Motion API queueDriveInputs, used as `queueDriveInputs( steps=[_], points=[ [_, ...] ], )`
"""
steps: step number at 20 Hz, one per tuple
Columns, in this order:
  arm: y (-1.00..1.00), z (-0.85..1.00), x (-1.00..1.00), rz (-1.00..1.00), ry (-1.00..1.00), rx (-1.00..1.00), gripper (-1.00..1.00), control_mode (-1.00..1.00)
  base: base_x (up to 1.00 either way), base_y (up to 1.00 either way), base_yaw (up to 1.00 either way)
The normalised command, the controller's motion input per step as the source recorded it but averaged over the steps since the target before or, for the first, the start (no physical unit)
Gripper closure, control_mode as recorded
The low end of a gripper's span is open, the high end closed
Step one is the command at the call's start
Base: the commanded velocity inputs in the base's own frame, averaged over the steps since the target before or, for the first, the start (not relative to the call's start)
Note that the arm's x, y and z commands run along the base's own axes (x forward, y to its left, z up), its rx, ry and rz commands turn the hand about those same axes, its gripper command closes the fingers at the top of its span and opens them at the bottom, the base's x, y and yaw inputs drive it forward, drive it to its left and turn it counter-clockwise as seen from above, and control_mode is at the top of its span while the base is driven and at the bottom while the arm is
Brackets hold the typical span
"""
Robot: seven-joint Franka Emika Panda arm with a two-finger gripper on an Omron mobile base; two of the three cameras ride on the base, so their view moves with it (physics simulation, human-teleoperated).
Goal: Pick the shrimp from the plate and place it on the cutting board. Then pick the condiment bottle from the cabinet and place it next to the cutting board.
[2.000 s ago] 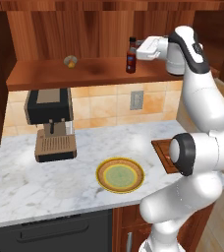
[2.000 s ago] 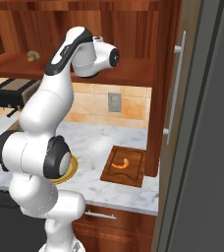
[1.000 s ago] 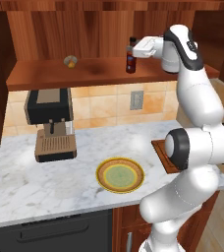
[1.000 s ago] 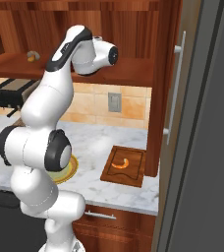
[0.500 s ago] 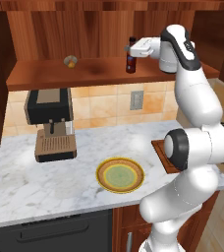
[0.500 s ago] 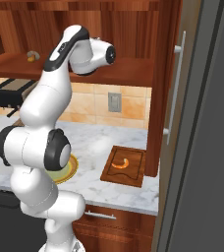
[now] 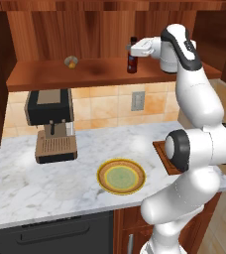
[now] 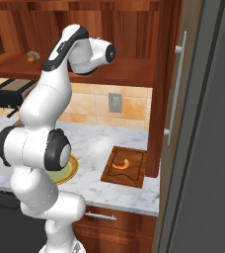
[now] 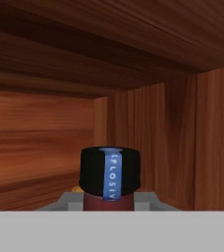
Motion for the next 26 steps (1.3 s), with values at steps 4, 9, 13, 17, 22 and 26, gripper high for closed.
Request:
queueDriveInputs(
  steps=[4, 9, 13, 17, 22, 26],
  points=[
    [0.00, 0.00, 0.00, 0.00, 0.00, 0.00, 1.00, -1.00, 0.00, 0.00, 0.00],
    [0.00, 0.00, -0.01, 0.00, 0.00, 0.00, 1.00, -1.00, 0.00, 0.00, 0.00],
    [0.02, 0.00, -0.14, 0.00, 0.00, 0.00, 1.00, -1.00, 0.00, 0.00, 0.00],
    [0.05, 0.01, -0.22, 0.00, 0.00, 0.00, 1.00, -1.00, 0.00, 0.00, 0.00],
    [0.03, 0.03, -0.25, 0.00, 0.00, 0.00, 1.00, -1.00, 0.00, 0.00, 0.00],
    [0.03, 0.00, -0.24, 0.00, 0.00, 0.00, 1.00, -1.00, 0.00, 0.00, 0.00]
  ],
)
